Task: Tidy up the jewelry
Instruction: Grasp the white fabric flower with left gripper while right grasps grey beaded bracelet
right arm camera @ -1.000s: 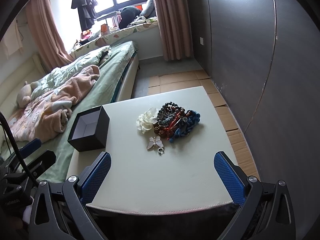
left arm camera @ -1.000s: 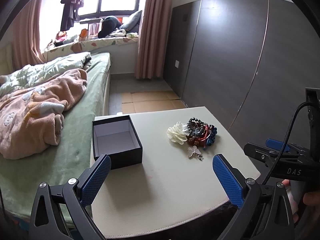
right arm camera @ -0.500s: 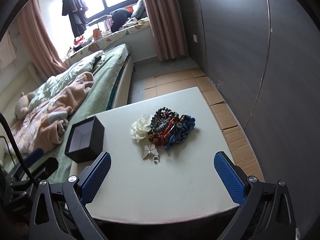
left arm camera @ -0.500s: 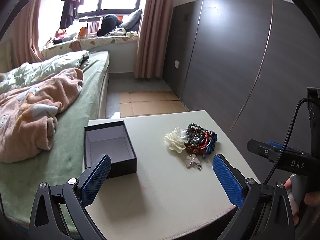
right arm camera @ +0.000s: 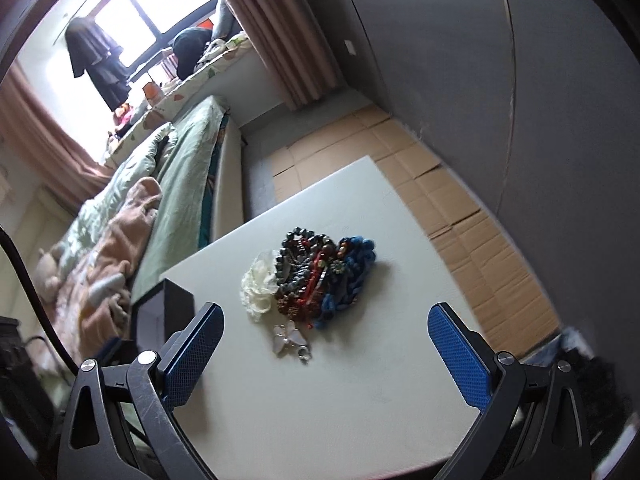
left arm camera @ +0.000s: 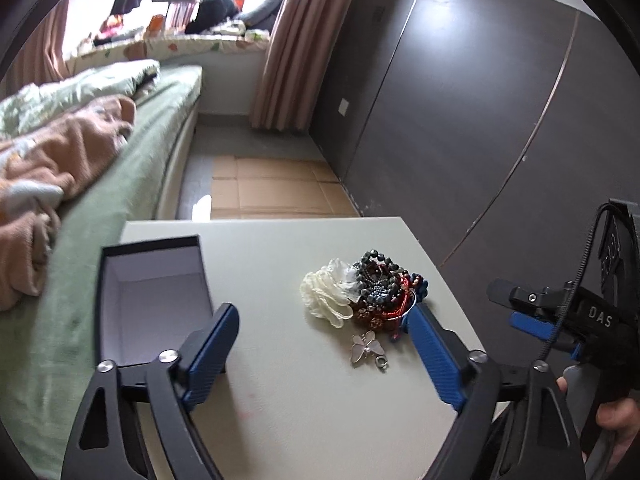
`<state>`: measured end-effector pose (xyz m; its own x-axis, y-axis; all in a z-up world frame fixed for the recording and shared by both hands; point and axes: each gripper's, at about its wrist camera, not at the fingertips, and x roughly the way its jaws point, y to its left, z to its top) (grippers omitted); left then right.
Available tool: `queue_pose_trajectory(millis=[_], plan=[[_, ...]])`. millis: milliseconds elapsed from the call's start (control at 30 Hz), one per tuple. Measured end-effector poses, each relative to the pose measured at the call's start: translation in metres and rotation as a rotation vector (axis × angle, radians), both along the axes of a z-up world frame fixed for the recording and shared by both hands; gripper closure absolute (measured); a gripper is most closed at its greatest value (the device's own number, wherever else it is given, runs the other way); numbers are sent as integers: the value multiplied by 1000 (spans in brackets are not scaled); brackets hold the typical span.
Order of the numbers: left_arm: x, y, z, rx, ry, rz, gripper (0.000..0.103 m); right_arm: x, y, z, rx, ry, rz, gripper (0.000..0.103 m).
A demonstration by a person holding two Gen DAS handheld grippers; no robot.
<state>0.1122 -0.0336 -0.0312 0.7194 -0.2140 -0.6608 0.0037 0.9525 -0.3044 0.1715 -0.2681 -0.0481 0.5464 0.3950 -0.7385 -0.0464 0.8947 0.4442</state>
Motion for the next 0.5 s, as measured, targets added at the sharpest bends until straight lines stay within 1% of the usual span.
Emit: queue_pose_trajectory(millis=[133, 200, 267, 333, 367, 400, 467, 500], plan=[[17, -2, -9, 7, 22, -2, 25, 12, -5, -13, 81, 47, -32, 3], [24, -3, -13, 12, 27, 5, 27, 19, -7, -22, 120, 80, -53, 10], [30, -5, -17, 13, 29, 3, 28, 26, -7, -29, 148, 114, -62, 26], [36, -8, -20, 30, 33, -1, 30, 32, -7, -36, 171, 142, -65, 32], [39, -9, -22, 37, 34, -5, 30, 35, -6, -40, 182, 152, -66, 33], [42, -12, -24, 42, 39, -12, 32, 38, -5, -42, 188, 158, -67, 34], [49, -16, -29, 52, 52, -21, 33, 42, -3, -45, 191, 160, -69, 42], [52, -17, -31, 57, 58, -24, 34, 44, -1, -46, 193, 159, -69, 42]])
